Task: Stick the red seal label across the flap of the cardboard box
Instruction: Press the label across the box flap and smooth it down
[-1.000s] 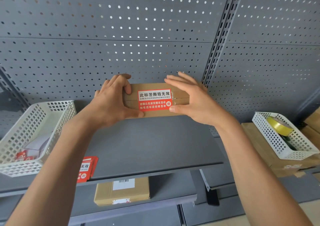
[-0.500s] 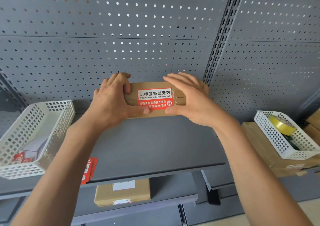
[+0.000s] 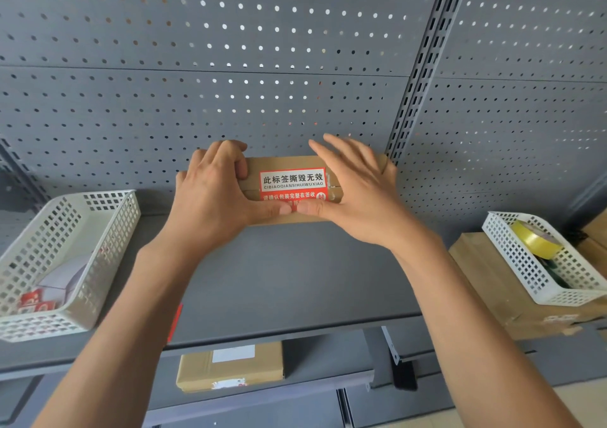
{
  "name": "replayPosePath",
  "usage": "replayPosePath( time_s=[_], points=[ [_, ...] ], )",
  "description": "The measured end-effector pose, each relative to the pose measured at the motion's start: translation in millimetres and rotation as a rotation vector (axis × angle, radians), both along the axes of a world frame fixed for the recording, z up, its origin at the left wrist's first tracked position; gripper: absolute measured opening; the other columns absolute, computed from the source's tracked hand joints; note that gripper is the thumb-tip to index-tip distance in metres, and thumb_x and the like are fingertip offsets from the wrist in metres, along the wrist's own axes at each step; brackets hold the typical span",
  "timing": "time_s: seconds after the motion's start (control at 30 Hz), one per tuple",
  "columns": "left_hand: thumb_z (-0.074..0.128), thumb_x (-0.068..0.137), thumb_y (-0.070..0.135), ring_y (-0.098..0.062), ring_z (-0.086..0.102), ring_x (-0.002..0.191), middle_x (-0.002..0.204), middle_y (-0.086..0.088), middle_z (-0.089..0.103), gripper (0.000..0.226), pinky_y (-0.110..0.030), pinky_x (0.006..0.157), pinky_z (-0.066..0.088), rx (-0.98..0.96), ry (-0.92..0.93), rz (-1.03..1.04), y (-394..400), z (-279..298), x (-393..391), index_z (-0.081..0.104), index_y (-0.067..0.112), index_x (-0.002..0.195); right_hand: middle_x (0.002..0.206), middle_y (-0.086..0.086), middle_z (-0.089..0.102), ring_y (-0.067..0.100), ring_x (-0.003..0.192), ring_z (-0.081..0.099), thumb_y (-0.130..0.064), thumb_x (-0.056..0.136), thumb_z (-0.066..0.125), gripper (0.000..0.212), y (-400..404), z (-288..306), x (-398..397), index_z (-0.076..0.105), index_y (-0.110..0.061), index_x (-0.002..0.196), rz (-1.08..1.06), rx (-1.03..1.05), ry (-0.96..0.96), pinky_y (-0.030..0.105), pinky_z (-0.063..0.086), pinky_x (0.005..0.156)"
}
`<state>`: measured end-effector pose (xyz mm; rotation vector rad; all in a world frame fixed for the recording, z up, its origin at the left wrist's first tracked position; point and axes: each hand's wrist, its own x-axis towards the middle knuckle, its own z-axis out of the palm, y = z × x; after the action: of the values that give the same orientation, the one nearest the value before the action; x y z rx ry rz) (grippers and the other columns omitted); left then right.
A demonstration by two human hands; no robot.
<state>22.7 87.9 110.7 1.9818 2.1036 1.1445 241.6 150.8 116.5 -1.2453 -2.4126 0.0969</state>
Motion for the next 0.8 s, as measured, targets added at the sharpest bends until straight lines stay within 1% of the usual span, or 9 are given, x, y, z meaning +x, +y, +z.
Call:
replayPosePath(
  time_s=[0.07, 0.13, 0.3, 0.4, 0.47, 0.53, 0.6, 0.73, 0.8],
  points=[
    [0.081, 0.045, 0.073, -0.022, 0.047, 0.117, 0.134, 0.013, 0.054, 0.078, -0.050, 0.095, 0.040, -0.023, -0.023, -0.014, 0.4, 3.0, -1.5, 0.039, 0.022, 0.086, 0.165, -0.017, 0.015, 0.004, 0.149, 0.005, -0.072, 0.080, 0.060, 0.088, 2.0, 2.7, 3.3, 0.023, -0.042, 0.154, 0.040, -0.043, 0.042, 0.051, 0.009, 0.112],
    [0.086, 0.048, 0.064, -0.021, 0.045, 0.119, 0.138, 0.014, 0.051, 0.073, -0.050, 0.098, 0.039, -0.053, -0.041, -0.032, -0.1, 5.7, -2.4, 0.040, 0.022, 0.085, 0.164, -0.018, 0.018, 0.004, 0.150, 0.006, -0.064, 0.081, 0.067, 0.084, 3.2, 3.9, 6.7, 0.028, -0.042, 0.153, 0.077, -0.078, 0.088, 0.047, 0.008, 0.113],
    [0.089, 0.050, 0.055, -0.013, 0.040, 0.120, 0.142, 0.019, 0.046, 0.066, -0.052, 0.103, 0.036, -0.102, -0.087, -0.096, -4.4, 9.7, -8.0, 0.036, 0.029, 0.081, 0.162, -0.020, 0.023, 0.000, 0.150, 0.005, -0.037, 0.085, 0.075, 0.076, 3.4, 6.2, 13.4, 0.036, -0.041, 0.150, 0.137, -0.159, 0.175, 0.032, 0.001, 0.109],
    [0.092, 0.052, 0.050, -0.013, 0.040, 0.122, 0.142, 0.021, 0.044, 0.066, -0.056, 0.104, 0.036, -0.124, -0.085, -0.122, -6.9, 10.1, -11.5, 0.039, 0.029, 0.083, 0.161, -0.022, 0.025, -0.002, 0.151, 0.005, -0.025, 0.086, 0.075, 0.074, 2.6, 7.7, 17.7, 0.038, -0.041, 0.149, 0.161, -0.201, 0.203, 0.037, 0.000, 0.117],
    [0.091, 0.052, 0.057, -0.015, 0.040, 0.123, 0.141, 0.023, 0.042, 0.066, -0.055, 0.103, 0.037, -0.132, -0.076, -0.151, -9.6, 9.4, -12.8, 0.038, 0.031, 0.084, 0.161, -0.023, 0.025, -0.003, 0.151, 0.004, -0.022, 0.088, 0.074, 0.074, 2.5, 5.3, 19.9, 0.038, -0.042, 0.149, 0.170, -0.204, 0.194, 0.043, -0.001, 0.120],
    [0.083, 0.055, 0.061, -0.016, 0.039, 0.122, 0.139, 0.025, 0.039, 0.061, -0.048, 0.099, 0.034, -0.121, -0.054, -0.163, -12.9, 7.2, -12.3, 0.037, 0.033, 0.084, 0.160, -0.024, 0.025, -0.004, 0.151, 0.004, -0.018, 0.090, 0.070, 0.072, 1.9, 2.2, 22.5, 0.037, -0.042, 0.149, 0.184, -0.207, 0.189, 0.049, 0.000, 0.122],
    [0.084, 0.066, 0.052, -0.019, 0.039, 0.122, 0.139, 0.024, 0.037, 0.055, -0.044, 0.095, 0.028, -0.104, -0.031, -0.169, -16.2, 2.0, -12.1, 0.036, 0.033, 0.087, 0.160, -0.025, 0.027, -0.003, 0.150, 0.005, -0.012, 0.093, 0.066, 0.069, 0.4, -1.4, 26.5, 0.038, -0.042, 0.149, 0.207, -0.210, 0.199, 0.052, 0.002, 0.122],
    [0.080, 0.070, 0.040, -0.018, 0.036, 0.121, 0.142, 0.023, 0.035, 0.048, -0.059, 0.101, 0.038, -0.079, -0.049, -0.237, -26.3, -10.7, -12.4, 0.038, 0.036, 0.091, 0.155, -0.021, 0.037, -0.001, 0.149, 0.016, -0.004, 0.093, 0.062, 0.066, -8.2, -13.9, 31.4, 0.045, -0.039, 0.146, 0.218, -0.179, 0.262, 0.052, 0.009, 0.122],
    [0.078, 0.069, 0.040, -0.017, 0.036, 0.120, 0.142, 0.025, 0.037, 0.045, -0.061, 0.100, 0.038, -0.049, -0.056, -0.236, -32.9, -20.5, -12.0, 0.040, 0.035, 0.092, 0.152, -0.017, 0.044, 0.004, 0.146, 0.025, -0.003, 0.089, 0.064, 0.065, -15.8, -25.2, 31.2, 0.050, -0.034, 0.144, 0.201, -0.106, 0.300, 0.053, 0.011, 0.121]
  ],
)
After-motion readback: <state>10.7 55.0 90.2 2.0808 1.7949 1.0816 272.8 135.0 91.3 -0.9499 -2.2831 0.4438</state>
